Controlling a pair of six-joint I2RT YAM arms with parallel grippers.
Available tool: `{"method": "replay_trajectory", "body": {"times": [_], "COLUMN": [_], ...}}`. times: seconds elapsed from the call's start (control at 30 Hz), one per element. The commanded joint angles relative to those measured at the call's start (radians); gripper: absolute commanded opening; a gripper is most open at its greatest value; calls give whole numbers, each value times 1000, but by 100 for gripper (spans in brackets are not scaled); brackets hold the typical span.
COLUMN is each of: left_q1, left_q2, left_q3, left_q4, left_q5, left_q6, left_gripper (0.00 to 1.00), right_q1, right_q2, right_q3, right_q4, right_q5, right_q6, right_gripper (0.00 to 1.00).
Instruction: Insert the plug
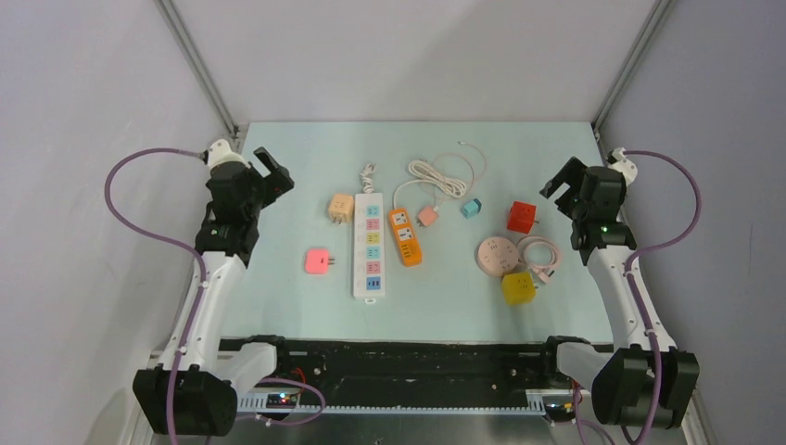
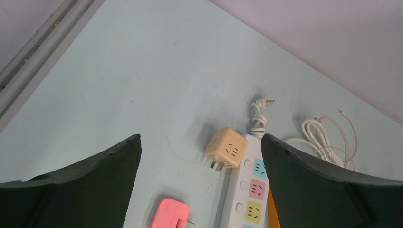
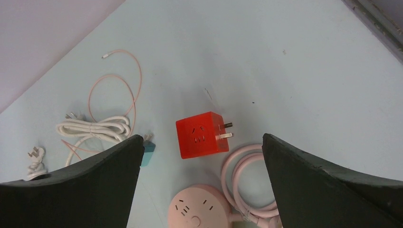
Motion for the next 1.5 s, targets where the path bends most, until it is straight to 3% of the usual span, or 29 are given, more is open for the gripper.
{"method": "replay_trajectory", "body": {"times": [0.0,0.17,0.43,0.5,0.7,0.9,1.2,1.47], "left_q1": [9,9,2,-21,-137,-265,-270,-267], "left_q2": [-16,-2,83,119,250,445,717,791], "left_q3": [14,39,20,12,36,160,322,344], "left_q4": [14,7,16,16,17,3,-61,-93], "left_q5": [-121,-146,184,205,168,13,26,41], "left_q6": [-9,42,37,39,90,307,344,315], "left_gripper": [100,100,100,100,99,99,98,90], "right_q1": [-22,-25,-4,18,130,220,287,305], "right_q2": [-4,7,29,36,64,88,111,126], "right_q3": [43,43,42,43,43,43,43,43], "right_q4": [12,11,-10,-17,-38,-49,-89,-103], "right_q5": [-56,-103,-160,-156,-97,-72,-51,-32], "right_q6": [16,9,47,57,79,117,145,161], "right_gripper": [99,97,94,93,91,88,87,87]}}
